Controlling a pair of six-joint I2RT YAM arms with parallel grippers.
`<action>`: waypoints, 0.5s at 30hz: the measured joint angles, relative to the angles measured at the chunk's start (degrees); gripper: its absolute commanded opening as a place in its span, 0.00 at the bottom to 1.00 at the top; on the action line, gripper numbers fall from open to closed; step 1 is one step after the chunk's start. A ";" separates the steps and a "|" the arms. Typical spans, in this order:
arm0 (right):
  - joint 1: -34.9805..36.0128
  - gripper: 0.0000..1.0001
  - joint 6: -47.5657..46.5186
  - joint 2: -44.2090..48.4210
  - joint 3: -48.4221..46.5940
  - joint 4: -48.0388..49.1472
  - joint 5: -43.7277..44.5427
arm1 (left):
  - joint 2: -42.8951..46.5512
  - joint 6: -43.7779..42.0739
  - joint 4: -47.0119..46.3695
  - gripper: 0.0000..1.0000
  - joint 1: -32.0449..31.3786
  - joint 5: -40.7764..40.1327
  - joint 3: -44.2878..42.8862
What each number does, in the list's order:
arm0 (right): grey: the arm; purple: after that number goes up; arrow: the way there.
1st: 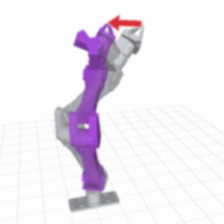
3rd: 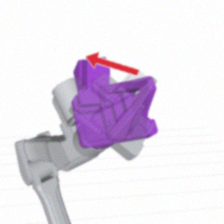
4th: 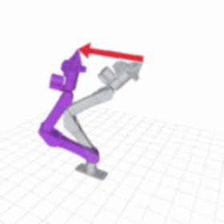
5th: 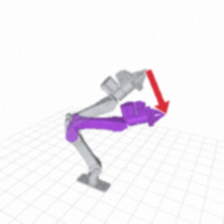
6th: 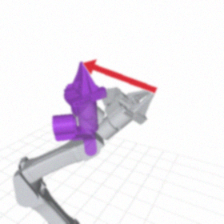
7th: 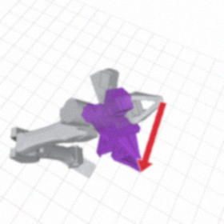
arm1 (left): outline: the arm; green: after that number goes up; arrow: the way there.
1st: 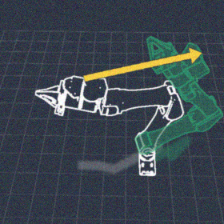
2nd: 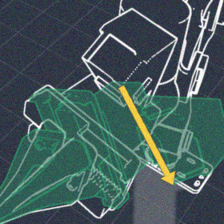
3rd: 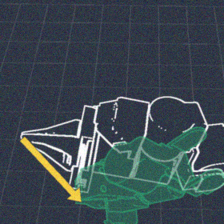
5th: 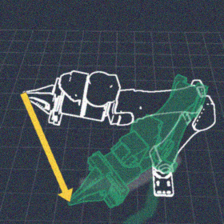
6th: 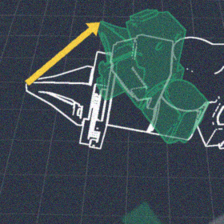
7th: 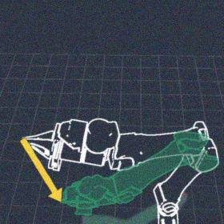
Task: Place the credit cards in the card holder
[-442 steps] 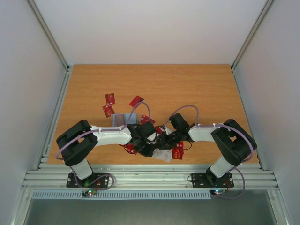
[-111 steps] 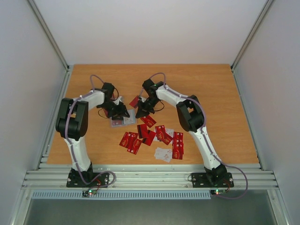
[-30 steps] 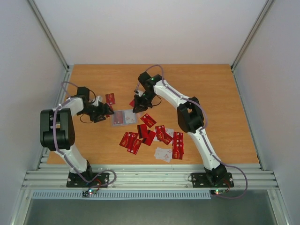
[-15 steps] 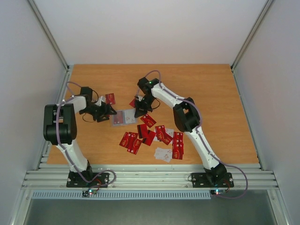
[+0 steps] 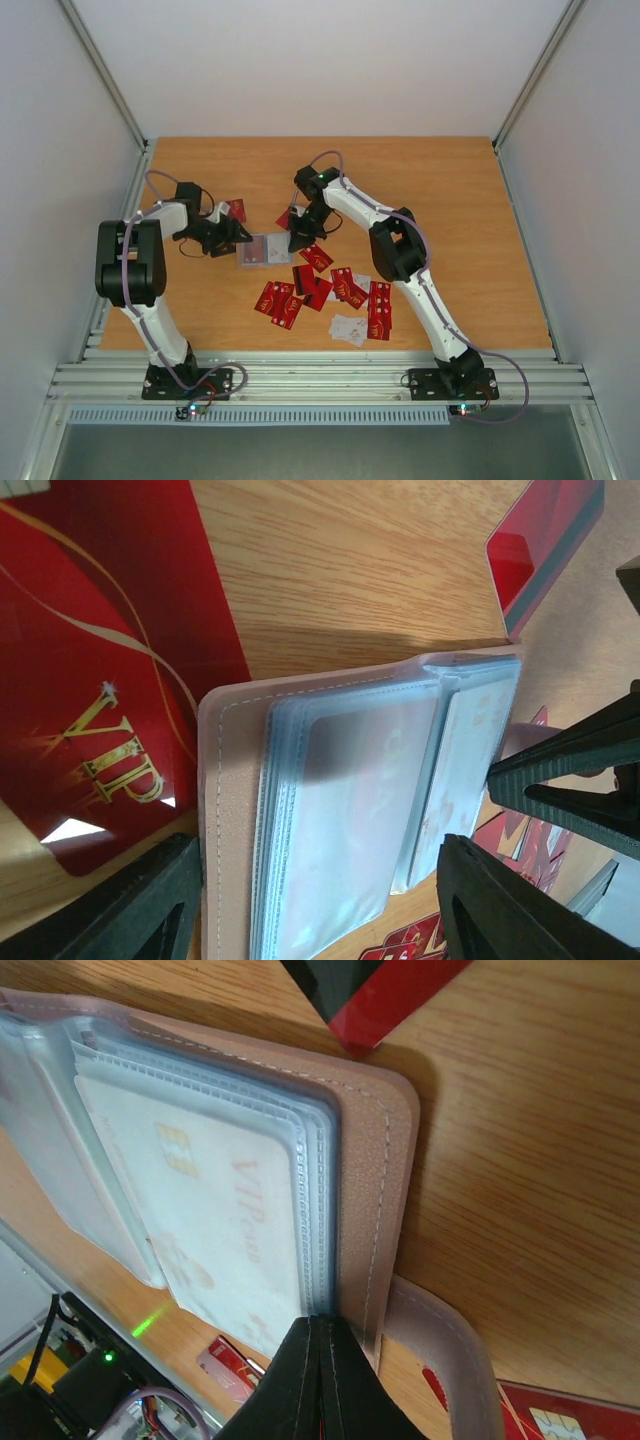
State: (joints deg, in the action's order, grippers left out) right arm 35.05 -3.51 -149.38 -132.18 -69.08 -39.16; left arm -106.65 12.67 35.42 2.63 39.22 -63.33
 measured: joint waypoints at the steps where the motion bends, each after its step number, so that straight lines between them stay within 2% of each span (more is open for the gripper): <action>1: 0.00 0.01 0.00 0.00 0.00 -0.02 0.00 | 0.02 0.13 0.02 0.66 -0.04 0.00 -0.11; 15: 0.00 0.01 0.09 -0.04 0.00 -0.20 -0.33 | 3.41 2.19 0.09 0.65 -3.93 1.07 -3.23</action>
State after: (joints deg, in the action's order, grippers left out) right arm 35.05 -3.42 -149.42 -132.18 -69.28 -39.48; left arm -103.24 14.85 35.51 -1.30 40.29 -66.57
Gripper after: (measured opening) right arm 0.012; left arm 0.655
